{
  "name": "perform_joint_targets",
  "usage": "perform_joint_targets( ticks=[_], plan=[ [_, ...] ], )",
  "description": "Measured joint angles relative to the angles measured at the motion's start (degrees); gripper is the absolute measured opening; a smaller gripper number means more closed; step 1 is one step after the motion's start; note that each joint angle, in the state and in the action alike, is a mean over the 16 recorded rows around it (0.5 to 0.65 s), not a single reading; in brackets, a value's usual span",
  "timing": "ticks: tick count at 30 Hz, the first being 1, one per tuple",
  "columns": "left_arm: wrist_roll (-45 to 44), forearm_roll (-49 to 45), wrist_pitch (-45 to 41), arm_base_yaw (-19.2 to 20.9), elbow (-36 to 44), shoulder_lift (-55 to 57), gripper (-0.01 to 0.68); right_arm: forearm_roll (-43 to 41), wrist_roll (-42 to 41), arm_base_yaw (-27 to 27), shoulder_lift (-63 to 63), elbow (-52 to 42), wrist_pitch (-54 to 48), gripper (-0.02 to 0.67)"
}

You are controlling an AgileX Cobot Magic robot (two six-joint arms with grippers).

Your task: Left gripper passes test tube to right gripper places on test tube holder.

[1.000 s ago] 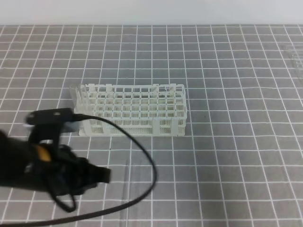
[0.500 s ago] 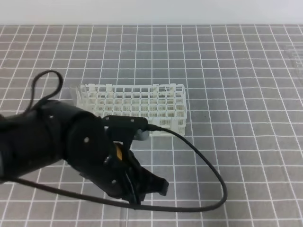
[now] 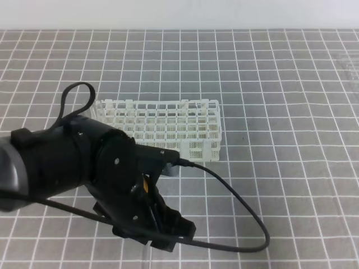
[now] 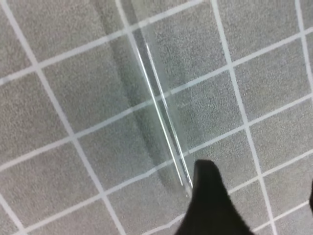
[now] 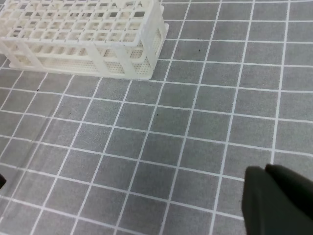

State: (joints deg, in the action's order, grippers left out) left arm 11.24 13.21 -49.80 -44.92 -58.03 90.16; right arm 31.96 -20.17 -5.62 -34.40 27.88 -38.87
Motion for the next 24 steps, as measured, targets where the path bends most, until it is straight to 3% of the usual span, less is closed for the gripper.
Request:
perform_joint_targets(
  ticks=[4,9,24],
  plan=[
    [0.6,-0.3,0.7,0.0,0.0,0.2,0.366,0.0,0.0,0.0,0.0,0.0,0.0,-0.014],
    [2.0,-1.1,1.7,0.0,0.0,1.2,0.397,0.0,0.0,0.0,0.0,0.0,0.0,-0.014],
    [5.9,-7.4,3.1,0.1,0.0,6.3,0.36,0.0,0.0,0.0,0.0,0.0,0.4,-0.014]
  ],
)
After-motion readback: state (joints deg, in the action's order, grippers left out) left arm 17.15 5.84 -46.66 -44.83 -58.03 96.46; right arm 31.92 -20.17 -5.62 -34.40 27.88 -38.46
